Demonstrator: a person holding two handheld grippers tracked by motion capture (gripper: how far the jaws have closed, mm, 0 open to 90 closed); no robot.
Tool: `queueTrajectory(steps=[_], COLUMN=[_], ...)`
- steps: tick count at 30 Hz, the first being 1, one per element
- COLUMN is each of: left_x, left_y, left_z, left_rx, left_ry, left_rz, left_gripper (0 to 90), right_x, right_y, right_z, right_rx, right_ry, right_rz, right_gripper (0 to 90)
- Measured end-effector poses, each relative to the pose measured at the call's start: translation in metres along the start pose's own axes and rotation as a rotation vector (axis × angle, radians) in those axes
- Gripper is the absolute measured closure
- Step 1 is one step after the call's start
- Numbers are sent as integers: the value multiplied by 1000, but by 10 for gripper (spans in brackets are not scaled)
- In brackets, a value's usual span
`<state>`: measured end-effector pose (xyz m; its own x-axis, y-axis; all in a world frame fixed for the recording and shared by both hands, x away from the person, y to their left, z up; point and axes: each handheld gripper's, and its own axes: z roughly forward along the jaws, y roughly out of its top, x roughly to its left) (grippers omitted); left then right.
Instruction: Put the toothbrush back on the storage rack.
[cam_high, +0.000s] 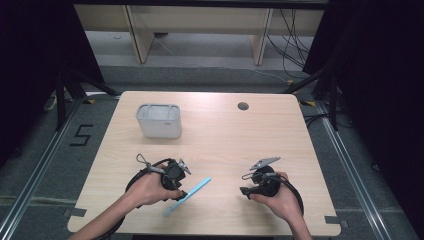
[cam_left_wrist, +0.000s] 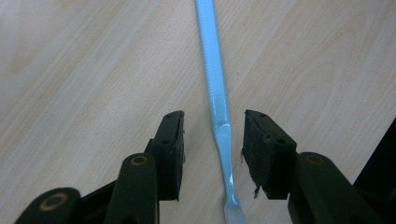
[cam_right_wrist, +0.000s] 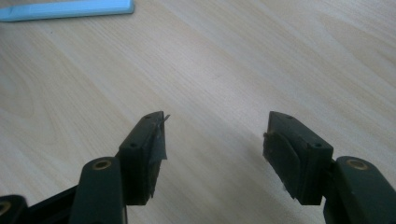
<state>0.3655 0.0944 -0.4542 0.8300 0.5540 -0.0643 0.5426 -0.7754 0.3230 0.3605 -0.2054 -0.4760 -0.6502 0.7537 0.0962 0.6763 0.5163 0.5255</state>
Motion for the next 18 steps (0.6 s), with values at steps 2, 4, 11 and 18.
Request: queueTrajectory(steps=[2, 4, 11, 18], left_x=[-1, -2, -9, -8], left_y=[7, 10, 24, 31], left_z=[5, 7, 17, 28], left_rx=[37, 52, 123, 156], left_ry=[5, 9, 4, 3], left_rz=[2, 1, 9, 43], left_gripper=[586, 595, 600, 626], right_x=[0, 2, -1, 2], right_y=[0, 0, -1, -2], right_z=[0, -1, -1, -4], right_rx=[3, 7, -7, 18], right_ry=[1, 3, 4, -1], right_rz=[1, 10, 4, 45], right_gripper=[391, 392, 392, 392])
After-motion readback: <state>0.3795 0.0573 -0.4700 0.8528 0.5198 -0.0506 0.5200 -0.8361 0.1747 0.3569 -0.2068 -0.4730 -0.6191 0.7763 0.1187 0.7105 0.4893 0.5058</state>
